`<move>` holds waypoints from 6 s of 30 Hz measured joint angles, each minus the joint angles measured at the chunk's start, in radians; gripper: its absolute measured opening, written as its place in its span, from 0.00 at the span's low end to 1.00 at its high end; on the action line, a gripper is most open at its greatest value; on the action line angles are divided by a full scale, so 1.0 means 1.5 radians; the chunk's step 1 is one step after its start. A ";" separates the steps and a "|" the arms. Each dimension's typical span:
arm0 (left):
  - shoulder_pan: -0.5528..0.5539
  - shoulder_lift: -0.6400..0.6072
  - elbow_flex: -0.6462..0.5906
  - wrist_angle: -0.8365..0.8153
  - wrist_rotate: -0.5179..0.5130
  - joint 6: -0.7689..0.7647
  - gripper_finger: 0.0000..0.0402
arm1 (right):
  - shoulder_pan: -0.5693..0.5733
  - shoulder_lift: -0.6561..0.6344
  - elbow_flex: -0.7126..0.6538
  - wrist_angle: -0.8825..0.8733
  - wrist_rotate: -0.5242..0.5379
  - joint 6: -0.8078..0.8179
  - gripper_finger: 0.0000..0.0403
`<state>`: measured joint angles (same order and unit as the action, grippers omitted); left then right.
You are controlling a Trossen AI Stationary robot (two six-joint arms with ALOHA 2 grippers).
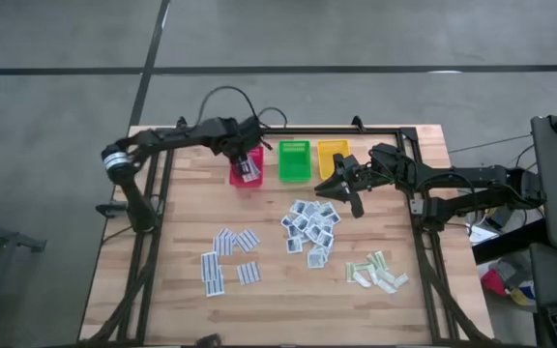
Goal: Pick & Place First Aid Supplies
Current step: Put the blue bandage into the red basket
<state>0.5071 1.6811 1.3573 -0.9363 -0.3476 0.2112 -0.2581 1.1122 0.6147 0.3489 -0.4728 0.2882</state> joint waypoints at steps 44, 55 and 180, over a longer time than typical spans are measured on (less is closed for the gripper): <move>-0.536 -0.373 -0.537 0.231 0.330 -0.559 0.34 | 0.000 0.000 0.000 0.000 0.000 0.000 0.19; -0.559 -0.373 -0.540 0.223 0.307 -0.565 0.34 | 0.000 0.000 0.000 0.000 0.000 0.000 0.18; -0.405 -0.514 -0.318 0.266 -0.037 -0.350 0.00 | 0.000 -0.003 0.000 0.000 0.000 -0.005 0.20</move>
<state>-0.1004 0.9102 0.8797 -0.5367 -0.4037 -0.3142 -0.2581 1.1084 0.6151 0.3492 -0.4732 0.2810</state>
